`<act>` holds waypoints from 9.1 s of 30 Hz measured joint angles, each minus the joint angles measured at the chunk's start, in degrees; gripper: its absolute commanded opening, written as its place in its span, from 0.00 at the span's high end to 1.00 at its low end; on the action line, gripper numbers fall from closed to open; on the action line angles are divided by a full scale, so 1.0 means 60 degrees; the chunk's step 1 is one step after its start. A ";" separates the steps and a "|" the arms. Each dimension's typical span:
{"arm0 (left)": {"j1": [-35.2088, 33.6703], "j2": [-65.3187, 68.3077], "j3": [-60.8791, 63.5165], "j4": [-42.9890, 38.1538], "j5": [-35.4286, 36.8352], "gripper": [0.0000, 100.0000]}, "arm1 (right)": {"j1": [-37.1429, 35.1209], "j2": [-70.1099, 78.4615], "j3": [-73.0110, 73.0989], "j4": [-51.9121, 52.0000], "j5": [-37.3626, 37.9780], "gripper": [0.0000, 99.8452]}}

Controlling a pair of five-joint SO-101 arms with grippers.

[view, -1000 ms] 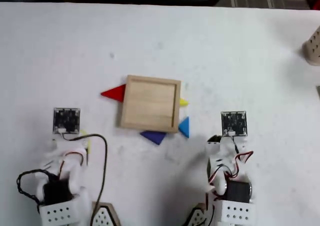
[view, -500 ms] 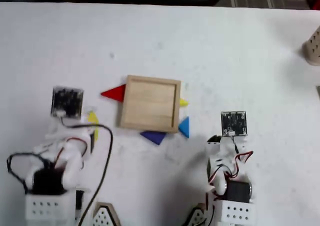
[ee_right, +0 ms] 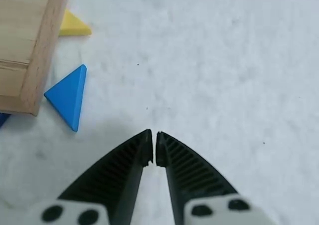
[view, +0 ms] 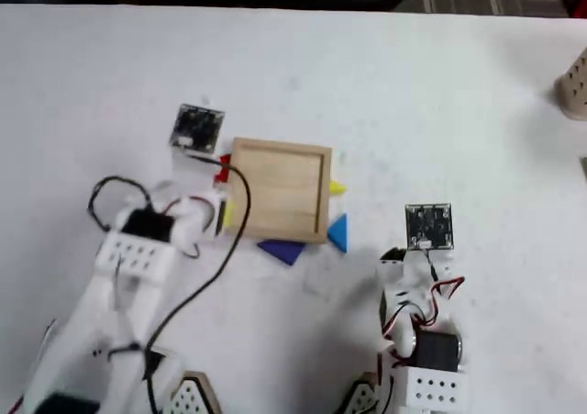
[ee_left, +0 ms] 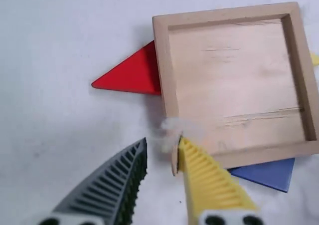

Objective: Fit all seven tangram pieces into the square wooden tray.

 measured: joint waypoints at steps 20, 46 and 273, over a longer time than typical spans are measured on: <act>-0.0835 0.2711 -0.0864 -0.1114 0.0557 0.77 | 0.0073 0.0000 0.0000 -0.0249 0.0718 0.93; -0.2271 0.2711 -0.0864 -0.1582 0.0571 0.77 | -0.3927 1.0169 -0.6007 -0.3136 -0.1773 0.94; -0.0864 0.5128 -0.2212 0.2769 0.0733 0.83 | -0.2168 1.1136 -0.4821 -0.3971 -0.3575 0.82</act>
